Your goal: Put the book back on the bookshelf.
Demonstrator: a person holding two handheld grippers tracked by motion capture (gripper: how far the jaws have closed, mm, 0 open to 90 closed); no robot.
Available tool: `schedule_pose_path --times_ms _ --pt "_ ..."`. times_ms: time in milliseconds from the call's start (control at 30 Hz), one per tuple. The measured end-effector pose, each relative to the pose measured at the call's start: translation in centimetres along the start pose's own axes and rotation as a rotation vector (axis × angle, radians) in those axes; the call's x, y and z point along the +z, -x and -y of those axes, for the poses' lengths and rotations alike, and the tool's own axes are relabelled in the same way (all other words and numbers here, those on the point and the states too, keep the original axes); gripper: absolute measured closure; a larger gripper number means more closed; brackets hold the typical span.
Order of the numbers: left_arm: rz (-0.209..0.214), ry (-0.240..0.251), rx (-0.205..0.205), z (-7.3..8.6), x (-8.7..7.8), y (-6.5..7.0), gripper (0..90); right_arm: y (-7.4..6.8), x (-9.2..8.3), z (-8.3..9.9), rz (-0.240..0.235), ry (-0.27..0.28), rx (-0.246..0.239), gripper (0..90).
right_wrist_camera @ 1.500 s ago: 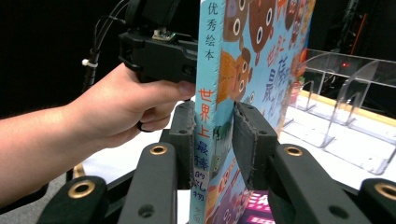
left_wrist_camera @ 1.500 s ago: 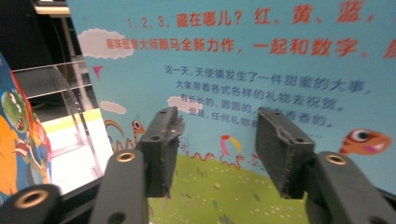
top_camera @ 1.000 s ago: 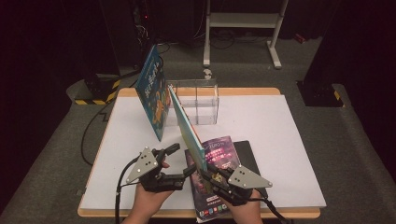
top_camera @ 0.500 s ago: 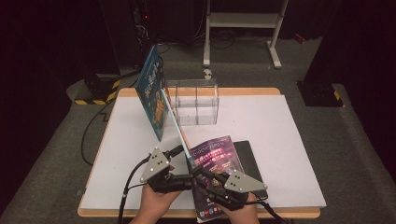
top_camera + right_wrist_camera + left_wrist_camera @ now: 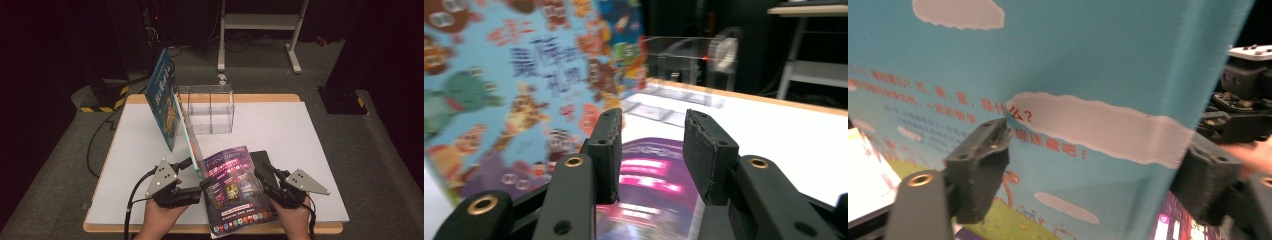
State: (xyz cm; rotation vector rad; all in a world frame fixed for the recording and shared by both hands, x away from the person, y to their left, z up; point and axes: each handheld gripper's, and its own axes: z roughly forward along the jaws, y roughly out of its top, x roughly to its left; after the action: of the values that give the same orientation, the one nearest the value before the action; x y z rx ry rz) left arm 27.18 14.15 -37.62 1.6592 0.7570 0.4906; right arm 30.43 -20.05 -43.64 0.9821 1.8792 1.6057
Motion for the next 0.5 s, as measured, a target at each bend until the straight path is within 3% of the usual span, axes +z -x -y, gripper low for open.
schedule_pose_path --times_ms 33,100,200,500 --pt "-0.004 -0.001 0.0 0.0 -0.1 -0.1 27.7 0.5 -0.1 0.4 0.001 -0.012 0.019 59.1" --pt "-0.017 -0.011 0.008 0.0 -0.6 -0.3 31.4 0.9 -0.1 1.0 0.019 -0.031 0.005 59.4" --pt "-0.034 -0.022 0.008 0.1 -1.1 -0.4 34.0 1.7 -0.2 1.6 0.023 -0.046 0.027 59.3" --pt "-0.07 -0.053 0.02 -0.1 -2.2 -0.8 37.5 2.4 -0.4 1.9 0.016 -0.042 0.07 59.3"
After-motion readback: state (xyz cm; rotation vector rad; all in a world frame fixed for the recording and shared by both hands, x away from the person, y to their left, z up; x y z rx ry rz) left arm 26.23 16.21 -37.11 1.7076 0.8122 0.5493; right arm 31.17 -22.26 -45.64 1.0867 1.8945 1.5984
